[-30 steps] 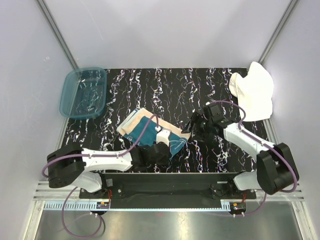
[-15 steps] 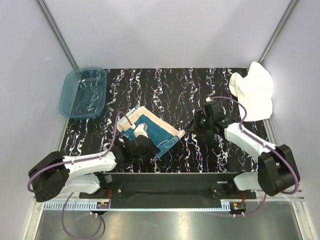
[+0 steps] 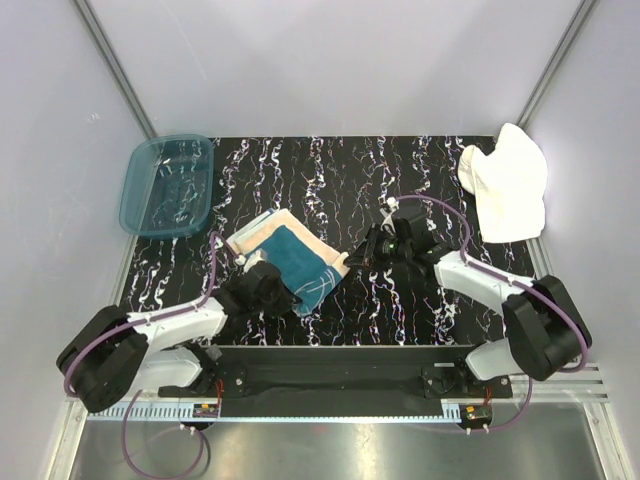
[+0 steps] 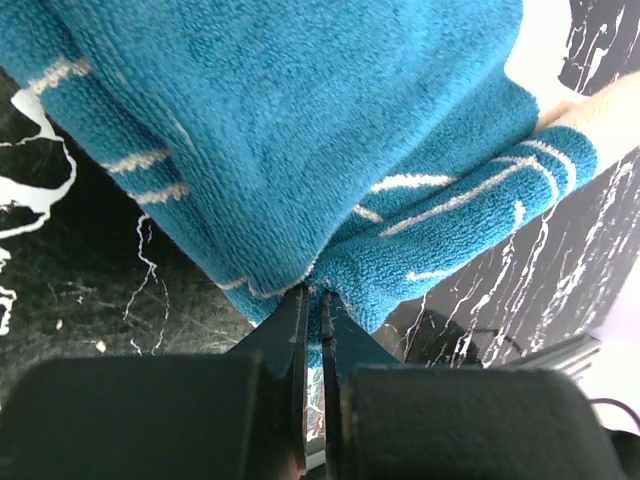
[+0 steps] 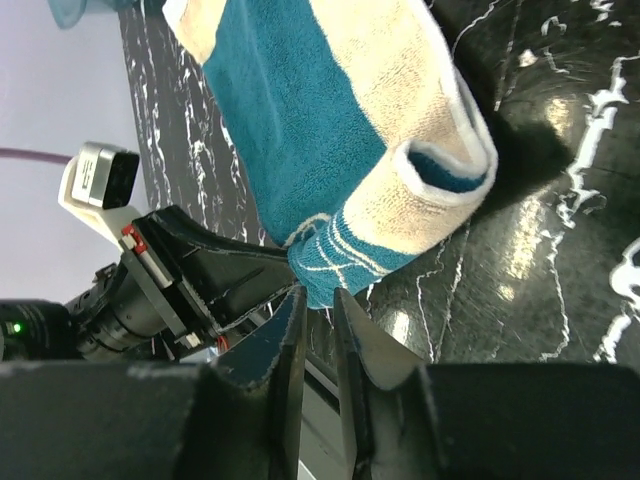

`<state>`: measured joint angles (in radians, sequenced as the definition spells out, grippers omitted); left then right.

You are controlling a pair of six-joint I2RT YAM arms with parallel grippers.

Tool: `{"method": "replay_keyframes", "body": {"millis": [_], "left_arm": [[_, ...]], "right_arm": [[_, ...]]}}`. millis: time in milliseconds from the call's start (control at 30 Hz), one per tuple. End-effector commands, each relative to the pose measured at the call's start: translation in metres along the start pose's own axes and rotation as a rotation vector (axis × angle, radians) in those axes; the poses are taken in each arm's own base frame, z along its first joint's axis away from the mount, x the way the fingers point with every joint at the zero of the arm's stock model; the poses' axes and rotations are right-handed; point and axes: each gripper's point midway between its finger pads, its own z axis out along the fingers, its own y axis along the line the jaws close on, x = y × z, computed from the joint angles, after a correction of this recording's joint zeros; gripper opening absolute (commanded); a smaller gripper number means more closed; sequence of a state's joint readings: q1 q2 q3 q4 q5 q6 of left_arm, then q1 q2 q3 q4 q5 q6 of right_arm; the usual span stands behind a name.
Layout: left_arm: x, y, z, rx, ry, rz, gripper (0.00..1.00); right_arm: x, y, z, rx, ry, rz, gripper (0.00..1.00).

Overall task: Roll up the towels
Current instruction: Roll the towel

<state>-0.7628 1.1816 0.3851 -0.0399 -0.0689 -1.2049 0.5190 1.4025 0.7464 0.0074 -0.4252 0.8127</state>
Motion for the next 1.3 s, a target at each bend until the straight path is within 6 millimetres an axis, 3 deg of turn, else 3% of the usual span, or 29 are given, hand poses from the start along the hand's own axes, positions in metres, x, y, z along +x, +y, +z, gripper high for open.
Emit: {"method": "replay_keyframes", "body": {"millis": [0,233,400,700,733,833,867,933,967,1000,1033,1067,1100,1133,1167,1200,1233,1267], "left_arm": [[0.008,0.022,0.004,-0.068,0.059,-0.022,0.00],[0.004,0.028,0.012,-0.107,0.066,-0.022,0.00],[0.006,0.027,0.013,-0.102,0.090,-0.027,0.00],[0.016,0.037,0.017,-0.124,0.137,-0.007,0.01],[0.015,0.036,0.016,-0.125,0.131,0.006,0.03],[0.006,0.033,0.011,-0.133,0.106,0.078,0.30],[0.002,0.043,0.008,-0.184,0.084,0.119,0.49],[-0.009,0.032,0.001,-0.183,0.043,0.179,0.61],[-0.015,0.041,-0.004,-0.241,0.013,0.233,0.63],[-0.021,0.037,-0.009,-0.252,-0.013,0.265,0.67],[-0.023,0.020,-0.014,-0.235,-0.037,0.317,0.68],[-0.031,0.026,-0.020,-0.294,-0.081,0.384,0.68],[-0.026,0.018,-0.025,-0.294,-0.095,0.453,0.67],[-0.033,-0.003,-0.031,-0.274,-0.136,0.504,0.67],[-0.042,-0.002,-0.038,-0.329,-0.202,0.562,0.67],[-0.033,-0.014,-0.042,-0.321,-0.215,0.640,0.68],[-0.037,-0.031,-0.047,-0.308,-0.250,0.685,0.68],[-0.043,-0.035,-0.052,-0.337,-0.299,0.731,0.68]], "right_arm": [[-0.003,0.018,0.009,-0.108,0.001,-0.032,0.24],[-0.001,0.017,0.033,-0.129,0.035,-0.044,0.26],[0.007,-0.014,0.056,-0.068,0.066,-0.027,0.25],[0.007,-0.035,0.091,-0.063,0.078,-0.003,0.23],[0.009,-0.041,0.092,-0.032,0.089,0.008,0.23],[0.009,-0.058,0.096,0.068,0.098,0.015,0.22],[0.009,-0.063,0.096,0.091,0.103,0.013,0.23],[0.011,-0.073,0.095,0.151,0.114,0.022,0.22],[0.012,-0.077,0.094,0.171,0.119,0.020,0.22],[0.012,-0.081,0.094,0.193,0.116,0.023,0.22],[0.014,-0.084,0.092,0.209,0.127,0.026,0.23],[0.016,-0.086,0.092,0.221,0.129,0.023,0.23],[0.017,-0.089,0.090,0.234,0.136,0.026,0.23],[0.017,-0.089,0.090,0.238,0.137,0.025,0.23],[0.018,-0.090,0.089,0.243,0.139,0.022,0.23],[0.017,-0.091,0.088,0.249,0.137,0.019,0.23],[0.018,-0.091,0.087,0.259,0.142,0.022,0.23],[0.018,-0.091,0.086,0.260,0.146,0.018,0.23]]}}
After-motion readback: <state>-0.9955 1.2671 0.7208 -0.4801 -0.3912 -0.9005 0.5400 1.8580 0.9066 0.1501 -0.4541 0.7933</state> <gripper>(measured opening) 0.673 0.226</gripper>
